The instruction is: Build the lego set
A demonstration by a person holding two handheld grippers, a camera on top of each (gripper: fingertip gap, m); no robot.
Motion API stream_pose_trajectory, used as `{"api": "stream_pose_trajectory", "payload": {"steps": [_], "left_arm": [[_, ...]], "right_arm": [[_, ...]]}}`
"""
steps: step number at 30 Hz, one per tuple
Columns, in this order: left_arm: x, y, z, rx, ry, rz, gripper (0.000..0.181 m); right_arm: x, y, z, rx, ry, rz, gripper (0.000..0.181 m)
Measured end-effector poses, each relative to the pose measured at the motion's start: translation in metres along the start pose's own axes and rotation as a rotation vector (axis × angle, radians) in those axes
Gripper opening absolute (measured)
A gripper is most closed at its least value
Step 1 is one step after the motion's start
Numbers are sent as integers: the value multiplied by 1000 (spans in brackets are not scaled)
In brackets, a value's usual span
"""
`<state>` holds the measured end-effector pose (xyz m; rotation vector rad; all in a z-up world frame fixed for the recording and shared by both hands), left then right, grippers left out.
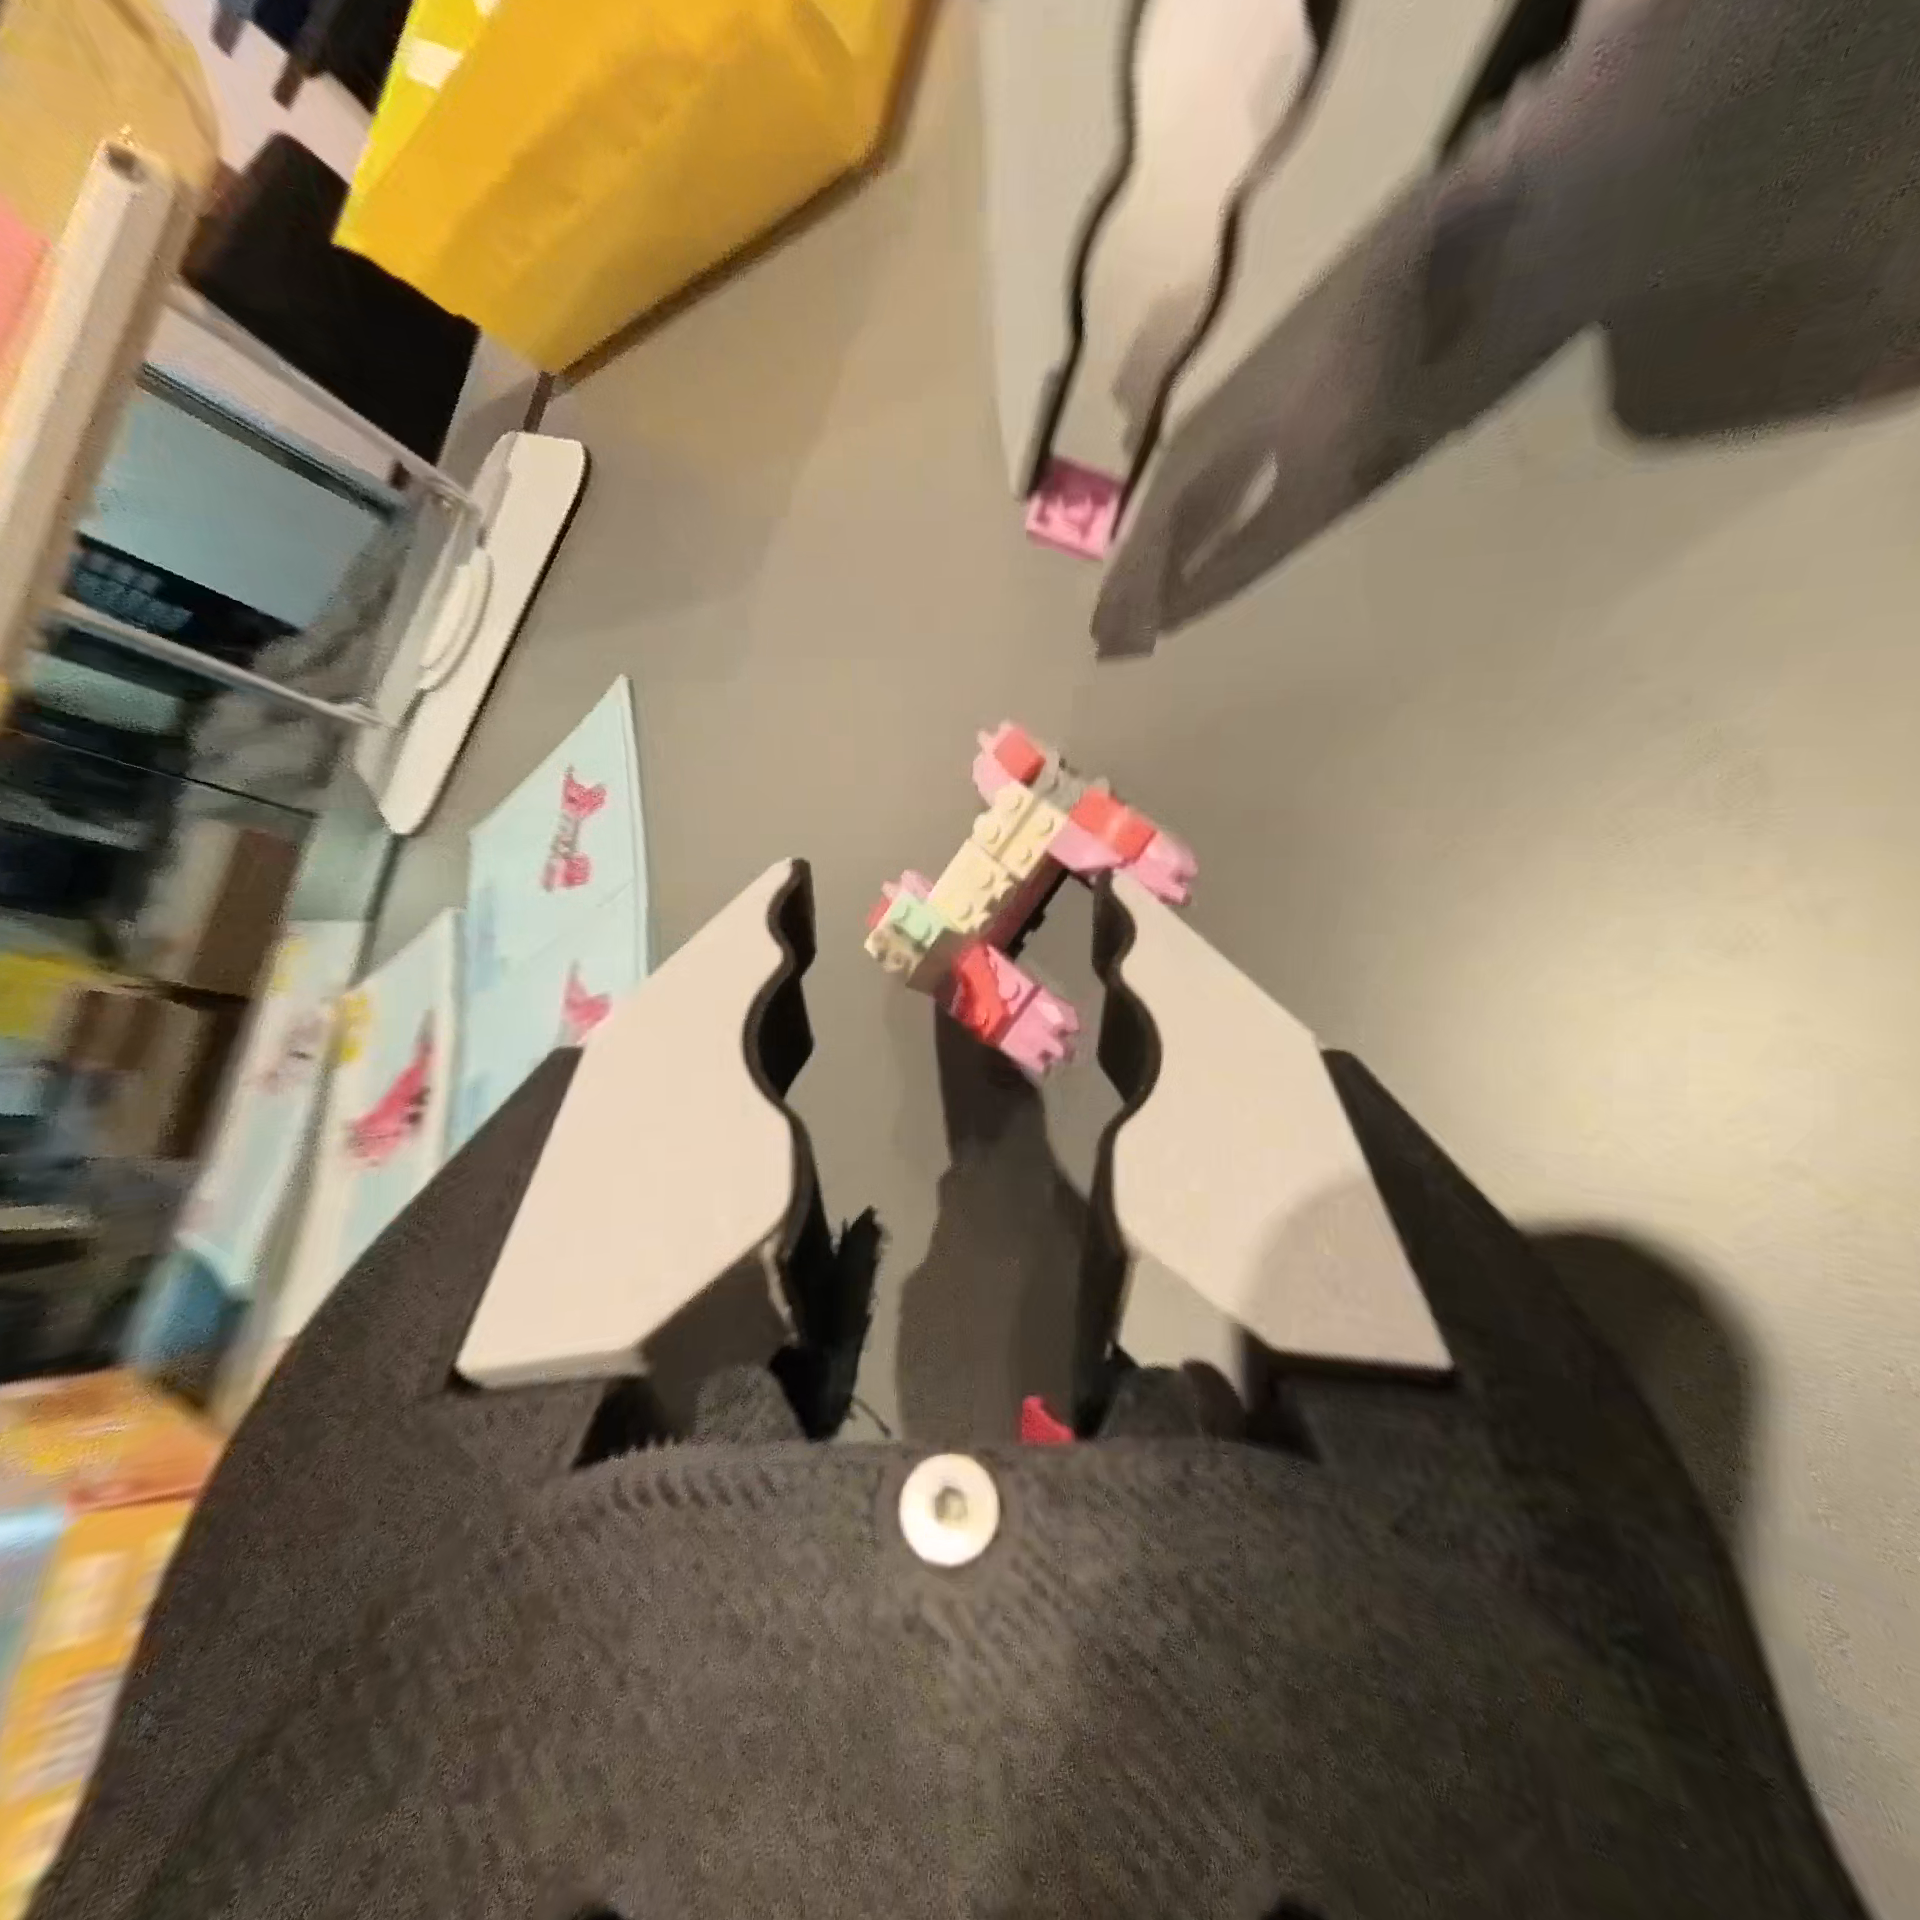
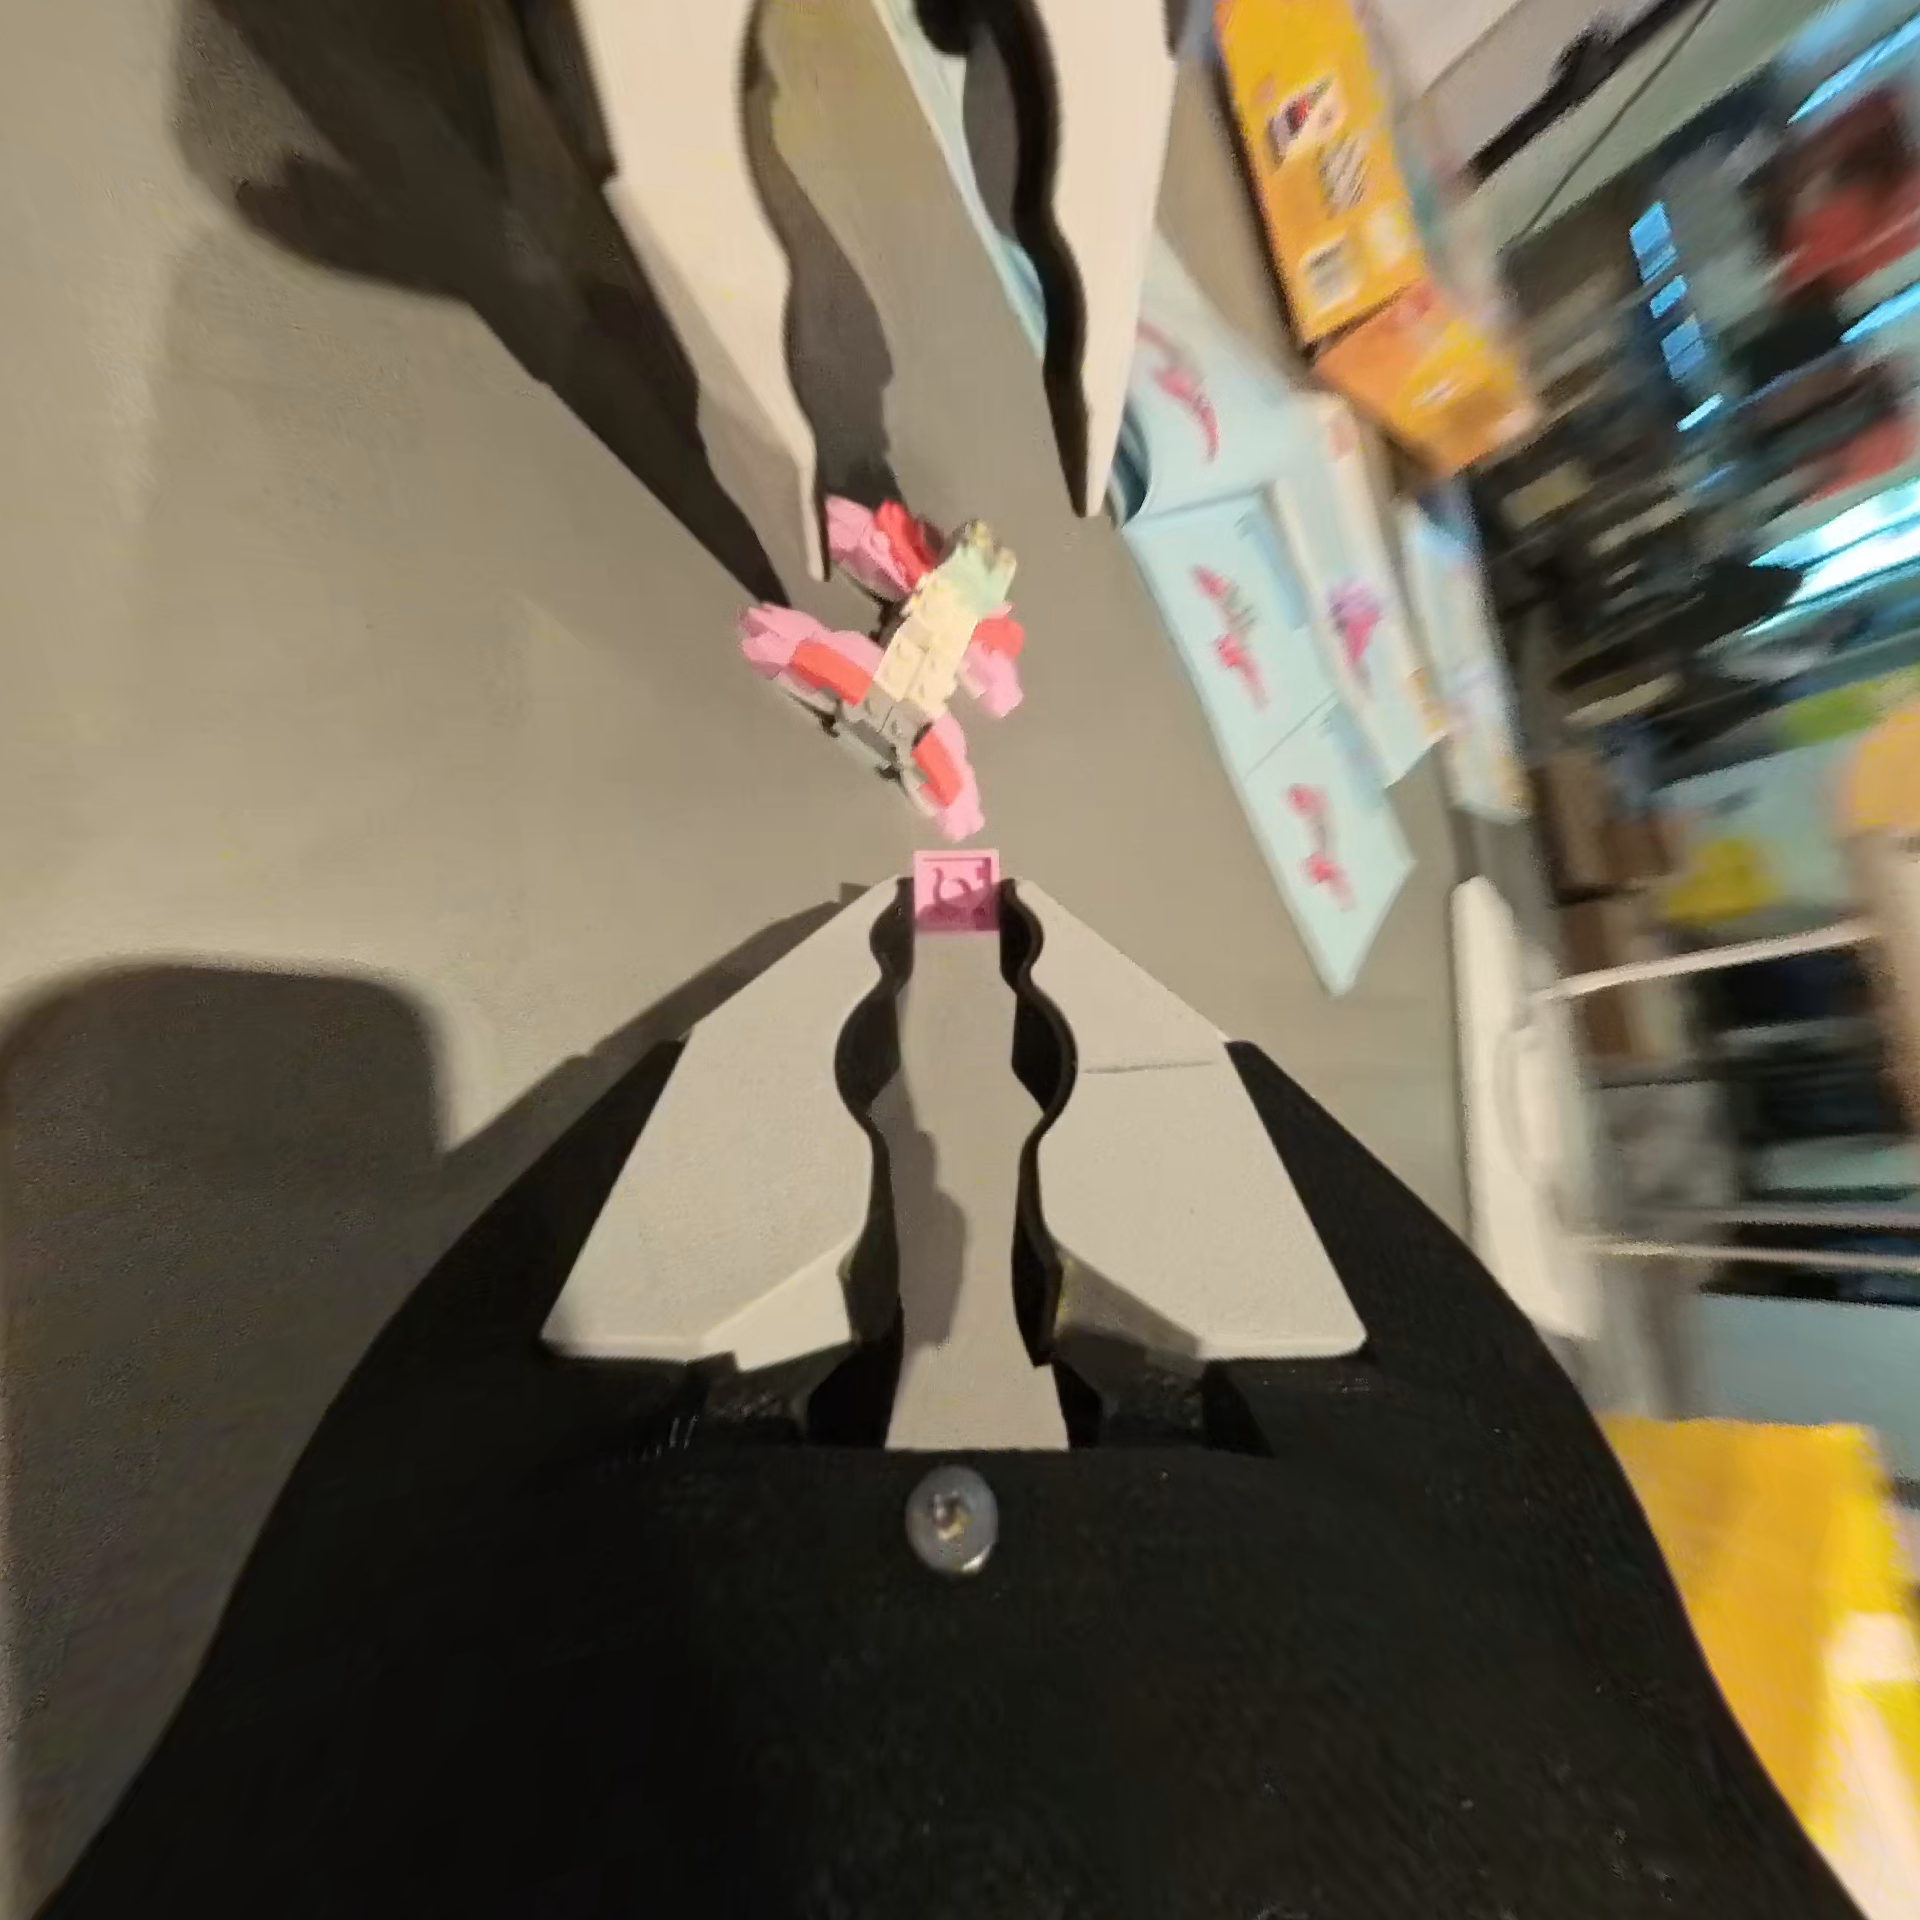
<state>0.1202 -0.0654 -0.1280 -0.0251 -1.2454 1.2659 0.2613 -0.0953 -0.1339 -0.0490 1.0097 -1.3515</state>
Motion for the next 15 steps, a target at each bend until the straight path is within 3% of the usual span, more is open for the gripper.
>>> {"api": "stream_pose_trajectory", "payload": {"steps": [6,11,15], "left_arm": [[6,-30,6,-196,228,510,38],[-1,-38,-5,-209,420,676,30],[-3,-40,-5,-255,489,714,6]], "right_arm": [[8,-26,6,-46,195,353,14],[10,-38,9,-73,218,431,14],[9,-41,11,-76,206,423,14]]}}
Point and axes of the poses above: each gripper's, where its closed fingertips meet, z back along the fingers, y out of its underside, x = y × z across the jaws, the point moved 6 cm from there along z, back along the fingers, and after that the axes turned 11 degrees about -y, right-handed, at the moved point
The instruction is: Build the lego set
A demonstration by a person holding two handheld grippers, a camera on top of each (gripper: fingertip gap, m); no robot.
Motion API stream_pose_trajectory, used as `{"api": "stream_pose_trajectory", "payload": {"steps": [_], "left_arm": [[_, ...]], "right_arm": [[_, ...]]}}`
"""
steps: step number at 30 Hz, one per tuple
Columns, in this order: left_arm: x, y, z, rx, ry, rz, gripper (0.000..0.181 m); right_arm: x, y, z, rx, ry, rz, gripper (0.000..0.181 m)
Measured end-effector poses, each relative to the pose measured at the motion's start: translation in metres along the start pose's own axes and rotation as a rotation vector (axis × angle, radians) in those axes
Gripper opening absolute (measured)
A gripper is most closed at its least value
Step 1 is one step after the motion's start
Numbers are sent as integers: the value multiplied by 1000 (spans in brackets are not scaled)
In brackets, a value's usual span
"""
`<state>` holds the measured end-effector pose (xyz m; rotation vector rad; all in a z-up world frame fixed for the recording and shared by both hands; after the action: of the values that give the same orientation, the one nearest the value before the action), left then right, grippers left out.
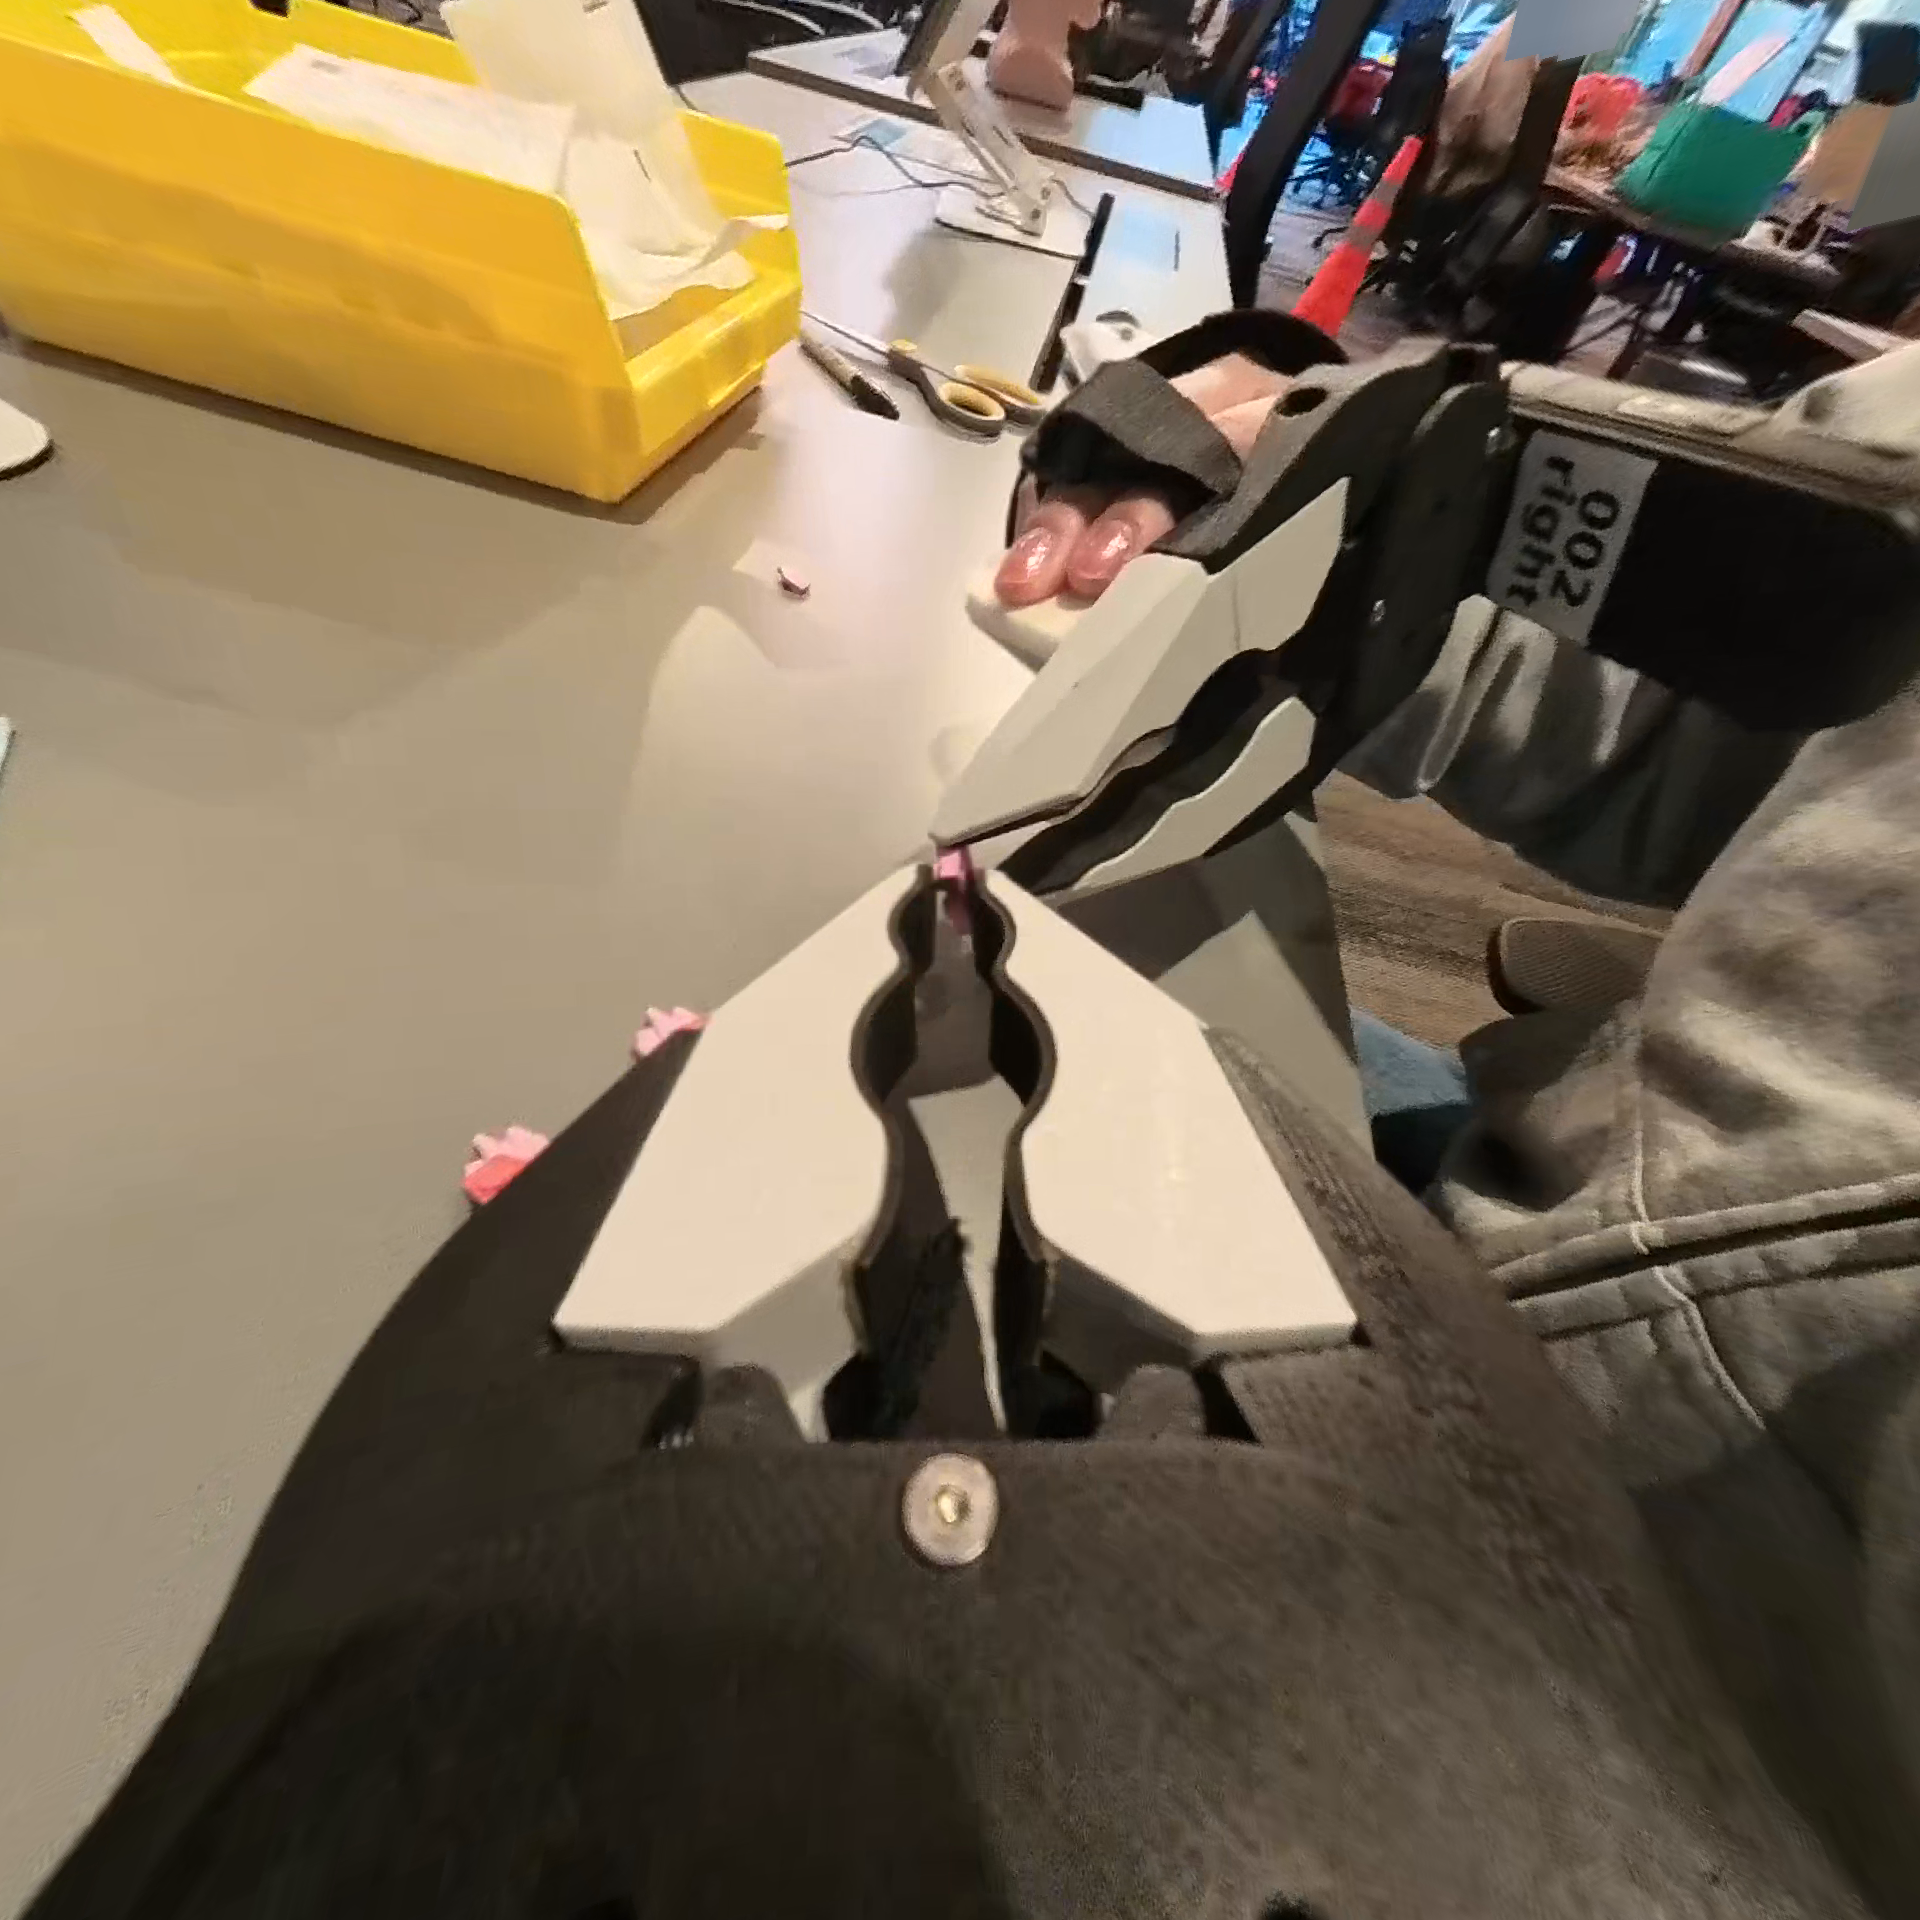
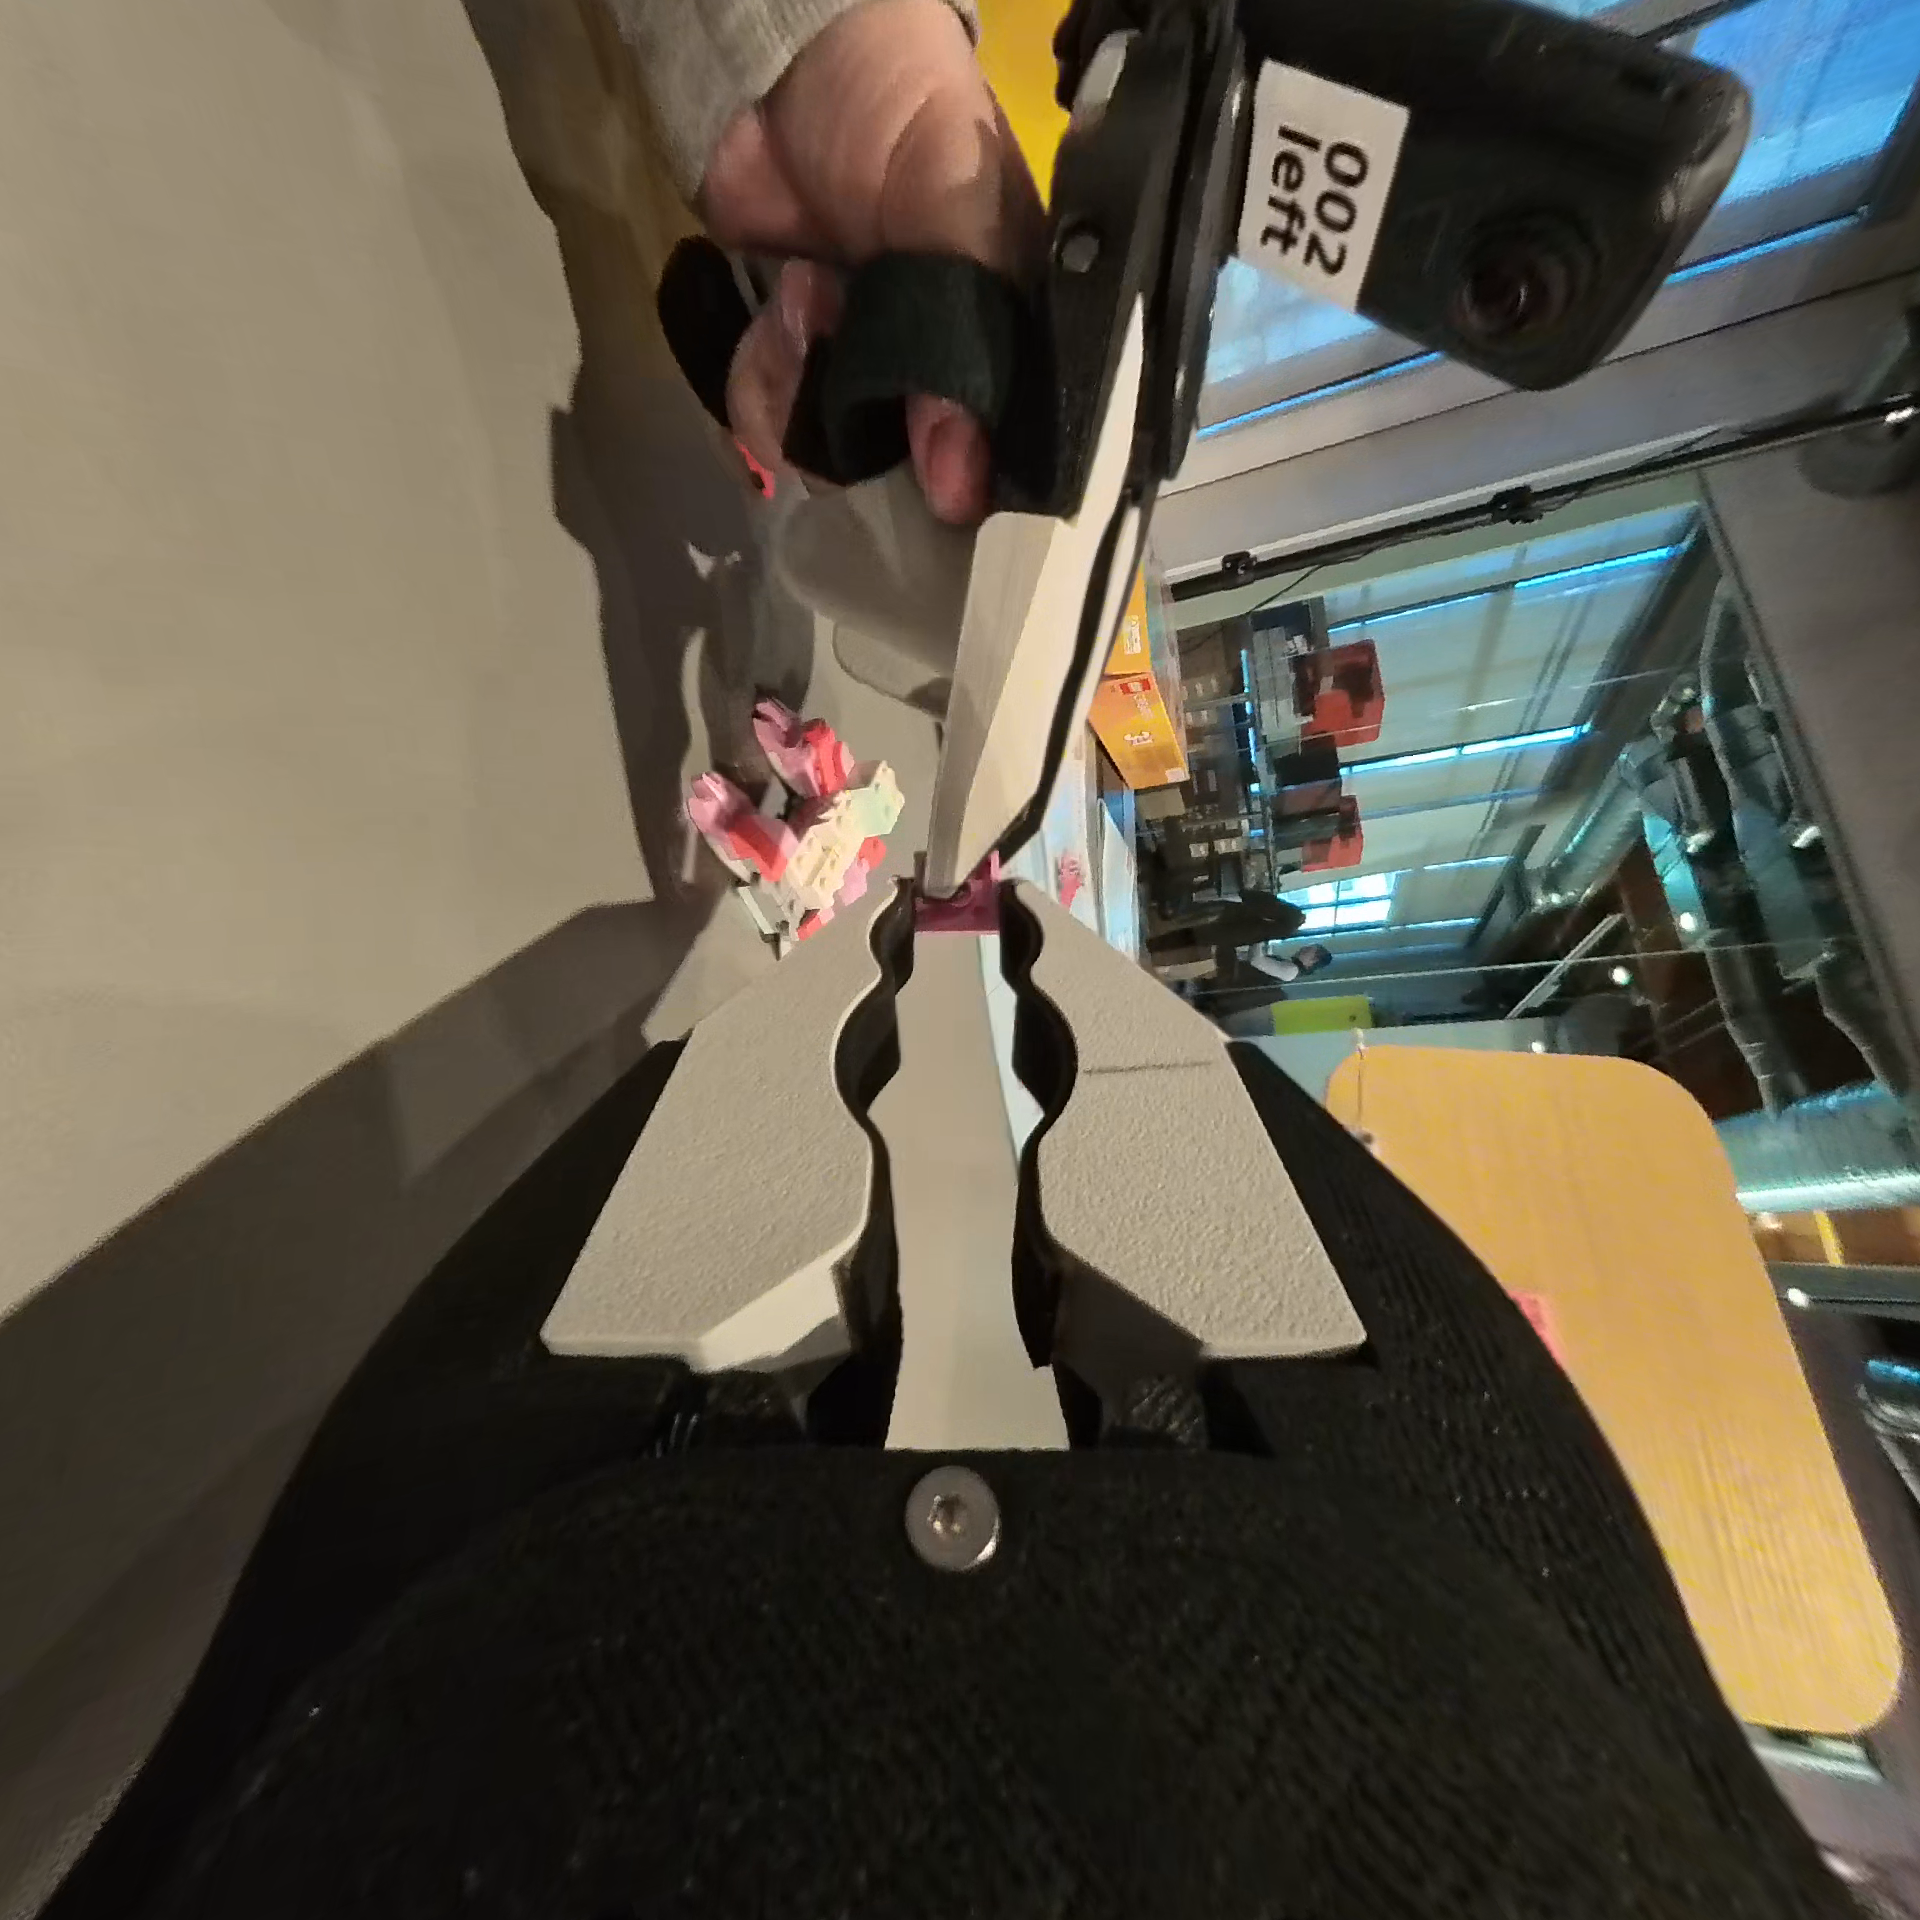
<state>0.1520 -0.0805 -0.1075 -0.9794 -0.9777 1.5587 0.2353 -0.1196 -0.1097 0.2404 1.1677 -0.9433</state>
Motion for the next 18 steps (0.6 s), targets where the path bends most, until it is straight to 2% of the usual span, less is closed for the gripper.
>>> {"api": "stream_pose_trajectory", "payload": {"steps": [2,4,6,8,11,18], "left_arm": [[0,1,1,-2,-13,-49,4],[-1,1,4,-37,-14,-116,4],[-4,-1,8,-93,10,-168,4],[-7,-2,12,-132,24,-221,4],[-10,-4,15,-165,48,-265,4],[-12,-5,16,-177,70,-283,4]], "right_arm": [[-1,-1,1,-71,-44,-142,15],[-9,1,4,-210,-118,-440,25],[-17,5,9,-340,-194,-681,19],[-21,8,13,-437,-291,-833,9],[-22,6,15,-522,-411,-930,3],[-22,6,12,-527,-460,-936,1]]}}
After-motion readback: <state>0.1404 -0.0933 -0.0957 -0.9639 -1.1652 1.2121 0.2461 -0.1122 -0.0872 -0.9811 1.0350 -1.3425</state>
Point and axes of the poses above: each gripper's, where its closed fingertips meet, z back along the fingers, y out of its underside, x = y × z across the jaws, the point moved 6 cm from there along z, back along the fingers, and after that the axes turned 11 degrees about -y, right-handed, at the moved point
